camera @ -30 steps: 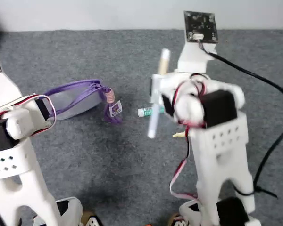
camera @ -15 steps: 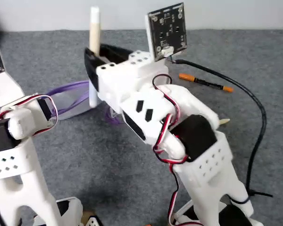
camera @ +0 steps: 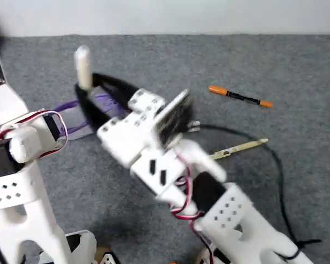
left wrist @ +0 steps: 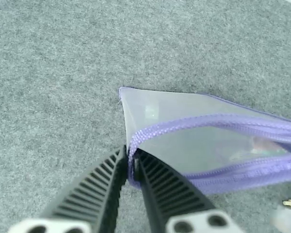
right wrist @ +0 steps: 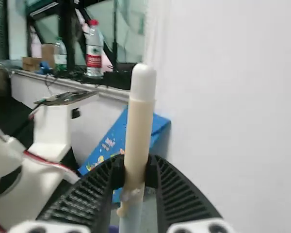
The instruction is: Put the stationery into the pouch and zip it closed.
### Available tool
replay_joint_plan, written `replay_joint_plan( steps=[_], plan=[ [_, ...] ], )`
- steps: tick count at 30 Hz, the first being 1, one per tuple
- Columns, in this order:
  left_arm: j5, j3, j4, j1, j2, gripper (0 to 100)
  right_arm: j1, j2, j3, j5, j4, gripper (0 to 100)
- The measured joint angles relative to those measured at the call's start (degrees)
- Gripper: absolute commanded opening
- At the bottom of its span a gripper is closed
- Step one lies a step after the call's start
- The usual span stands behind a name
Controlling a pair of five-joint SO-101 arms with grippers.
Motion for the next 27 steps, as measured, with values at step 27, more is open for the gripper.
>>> replay_joint_plan(
  steps=[27],
  plan=[
    [-0.1,4.2,0.0,0.0,-0.8,1,-0.9,11.0,12.4,9.7,-9.1,23.4]
  ],
)
